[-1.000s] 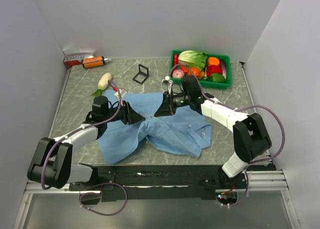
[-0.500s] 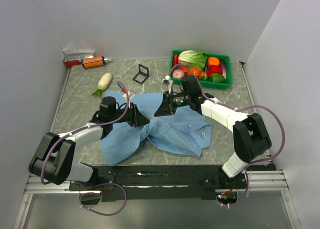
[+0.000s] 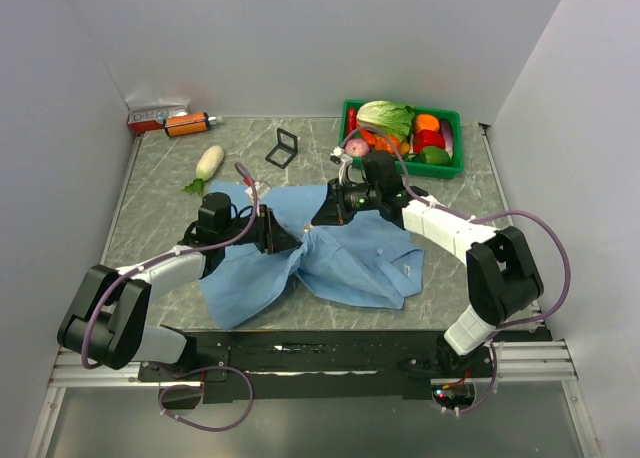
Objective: Remove the brooch from the garment
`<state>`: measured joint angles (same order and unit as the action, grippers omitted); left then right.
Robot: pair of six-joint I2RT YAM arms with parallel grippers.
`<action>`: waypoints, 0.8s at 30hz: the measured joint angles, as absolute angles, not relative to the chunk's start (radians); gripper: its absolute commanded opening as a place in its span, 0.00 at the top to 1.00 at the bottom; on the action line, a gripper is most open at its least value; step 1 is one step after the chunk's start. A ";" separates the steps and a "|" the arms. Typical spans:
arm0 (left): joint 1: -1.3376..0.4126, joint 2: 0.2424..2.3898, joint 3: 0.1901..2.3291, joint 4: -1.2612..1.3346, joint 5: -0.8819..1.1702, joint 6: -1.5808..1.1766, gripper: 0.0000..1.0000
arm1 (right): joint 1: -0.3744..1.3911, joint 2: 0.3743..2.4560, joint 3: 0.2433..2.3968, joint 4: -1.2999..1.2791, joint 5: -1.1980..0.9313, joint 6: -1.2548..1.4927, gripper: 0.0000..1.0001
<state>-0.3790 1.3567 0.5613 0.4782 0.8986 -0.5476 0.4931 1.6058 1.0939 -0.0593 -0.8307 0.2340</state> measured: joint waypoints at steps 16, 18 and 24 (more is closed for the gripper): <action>-0.334 1.380 0.561 0.561 0.842 -0.634 0.64 | 0.493 1.603 1.039 0.063 -0.878 0.344 1.00; -0.334 1.389 0.561 0.579 0.849 -0.649 0.65 | 0.493 1.603 1.039 0.070 -0.883 0.350 1.00; -0.337 1.406 0.561 0.604 0.872 -0.670 0.67 | 0.493 1.603 1.039 0.087 -0.885 0.367 1.00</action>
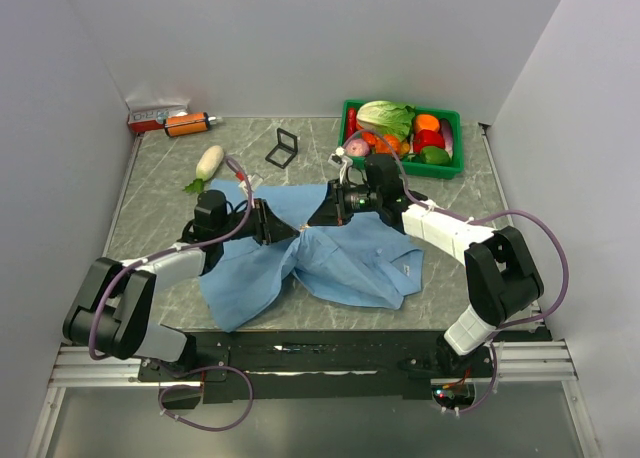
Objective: Remove the brooch from the garment
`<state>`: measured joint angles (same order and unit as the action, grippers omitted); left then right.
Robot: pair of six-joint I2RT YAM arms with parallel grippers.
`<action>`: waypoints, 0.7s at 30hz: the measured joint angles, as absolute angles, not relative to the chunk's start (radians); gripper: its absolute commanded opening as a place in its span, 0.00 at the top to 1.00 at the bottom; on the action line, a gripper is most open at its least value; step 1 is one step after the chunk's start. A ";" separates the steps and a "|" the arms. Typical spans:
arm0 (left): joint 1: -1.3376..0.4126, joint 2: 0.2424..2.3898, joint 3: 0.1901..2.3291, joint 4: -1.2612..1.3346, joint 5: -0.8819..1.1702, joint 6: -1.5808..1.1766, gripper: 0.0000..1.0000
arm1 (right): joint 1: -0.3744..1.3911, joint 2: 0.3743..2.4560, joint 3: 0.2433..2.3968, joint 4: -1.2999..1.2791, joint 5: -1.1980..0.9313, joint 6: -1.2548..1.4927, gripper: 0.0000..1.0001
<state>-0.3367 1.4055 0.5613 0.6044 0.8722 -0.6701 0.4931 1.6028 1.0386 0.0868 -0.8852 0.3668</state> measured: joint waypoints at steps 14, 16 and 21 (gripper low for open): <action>-0.353 1.464 0.591 0.654 0.922 -0.701 0.80 | 0.493 1.604 1.039 0.104 -0.894 0.388 1.00; -0.358 1.467 0.596 0.662 0.926 -0.704 0.85 | 0.493 1.604 1.039 0.104 -0.894 0.388 1.00; -0.361 1.471 0.597 0.685 0.946 -0.724 0.91 | 0.490 1.606 1.039 0.104 -0.896 0.388 1.00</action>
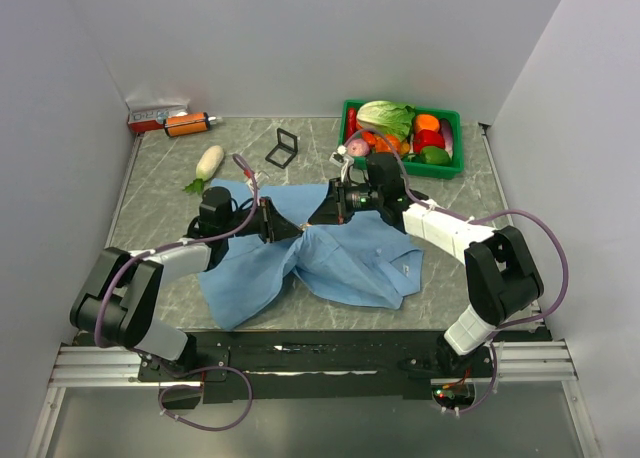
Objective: Remove the brooch from the garment
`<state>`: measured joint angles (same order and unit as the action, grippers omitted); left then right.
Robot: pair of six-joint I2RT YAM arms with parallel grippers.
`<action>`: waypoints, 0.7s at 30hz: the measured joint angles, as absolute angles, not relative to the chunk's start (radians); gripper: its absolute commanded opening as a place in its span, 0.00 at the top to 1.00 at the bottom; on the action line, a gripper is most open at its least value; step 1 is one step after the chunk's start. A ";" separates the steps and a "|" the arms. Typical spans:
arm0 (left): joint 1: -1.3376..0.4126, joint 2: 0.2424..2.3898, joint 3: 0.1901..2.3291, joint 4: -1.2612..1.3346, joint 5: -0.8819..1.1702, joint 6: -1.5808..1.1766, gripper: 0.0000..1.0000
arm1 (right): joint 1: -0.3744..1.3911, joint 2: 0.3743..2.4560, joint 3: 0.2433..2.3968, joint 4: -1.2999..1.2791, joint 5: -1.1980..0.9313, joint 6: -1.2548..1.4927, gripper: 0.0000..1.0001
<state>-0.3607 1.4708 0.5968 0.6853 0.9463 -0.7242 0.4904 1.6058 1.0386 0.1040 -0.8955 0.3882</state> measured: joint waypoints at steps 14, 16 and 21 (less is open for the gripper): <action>-0.363 1.489 0.662 0.593 0.970 -0.670 0.90 | 0.487 1.618 1.042 0.096 -0.919 0.364 1.00; -0.363 1.489 0.661 0.595 0.972 -0.667 0.90 | 0.487 1.620 1.042 0.095 -0.924 0.365 1.00; -0.363 1.489 0.661 0.601 0.976 -0.665 0.80 | 0.485 1.620 1.042 0.097 -0.925 0.370 1.00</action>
<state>-0.3634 1.4895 0.6609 0.6010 0.9760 -0.6655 0.4850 1.6203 1.0424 0.0967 -0.9253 0.3698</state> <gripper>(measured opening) 0.184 0.007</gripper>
